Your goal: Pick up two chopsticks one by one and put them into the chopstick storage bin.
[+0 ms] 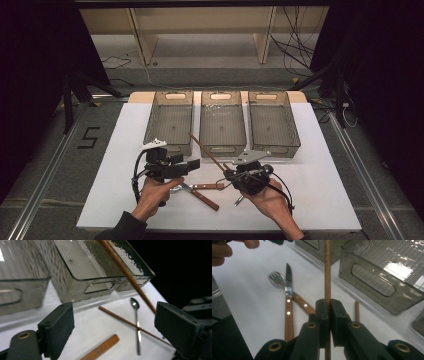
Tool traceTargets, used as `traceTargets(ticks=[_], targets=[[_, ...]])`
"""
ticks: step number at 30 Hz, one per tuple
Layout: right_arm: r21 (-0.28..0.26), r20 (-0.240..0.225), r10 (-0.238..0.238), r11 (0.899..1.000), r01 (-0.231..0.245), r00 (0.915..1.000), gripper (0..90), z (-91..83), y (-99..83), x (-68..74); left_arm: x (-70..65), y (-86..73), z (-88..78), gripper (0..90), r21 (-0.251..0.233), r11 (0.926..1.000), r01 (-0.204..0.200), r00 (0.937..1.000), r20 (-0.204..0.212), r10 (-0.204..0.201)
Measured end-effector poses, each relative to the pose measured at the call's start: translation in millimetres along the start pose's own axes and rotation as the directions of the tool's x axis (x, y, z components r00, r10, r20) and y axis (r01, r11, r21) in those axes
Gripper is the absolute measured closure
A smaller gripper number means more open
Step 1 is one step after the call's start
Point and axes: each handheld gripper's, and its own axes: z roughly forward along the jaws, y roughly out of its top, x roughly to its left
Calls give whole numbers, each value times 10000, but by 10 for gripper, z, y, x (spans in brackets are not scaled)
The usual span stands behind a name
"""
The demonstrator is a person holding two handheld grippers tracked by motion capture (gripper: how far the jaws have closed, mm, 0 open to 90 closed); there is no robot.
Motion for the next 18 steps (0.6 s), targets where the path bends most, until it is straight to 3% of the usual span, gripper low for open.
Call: traceTargets(ticks=[1,4,8,11,16,18], targets=[[-31,-4,-23,10000,23,10000,859,8,2,8,4,10,20,161,67,9989,461,9986,239,-463],[-163,-26,-71,9998,70,10000,859,33,13,38,-3,27,60,168,188,9958,896,9952,376,-902],[-291,-33,-114,9995,113,9999,858,70,24,75,-19,42,111,198,329,9930,1134,9924,441,-1148],[-411,-42,-131,9991,129,9999,859,83,30,101,-12,37,133,241,252,9874,1564,9853,663,-1577],[-483,-68,-195,9987,191,9998,859,106,27,124,-32,8,158,324,273,9853,1684,9822,794,-1701],[-516,-97,-159,9985,153,9998,858,114,27,140,-39,0,172,359,171,9831,1823,9779,1006,-1831]])
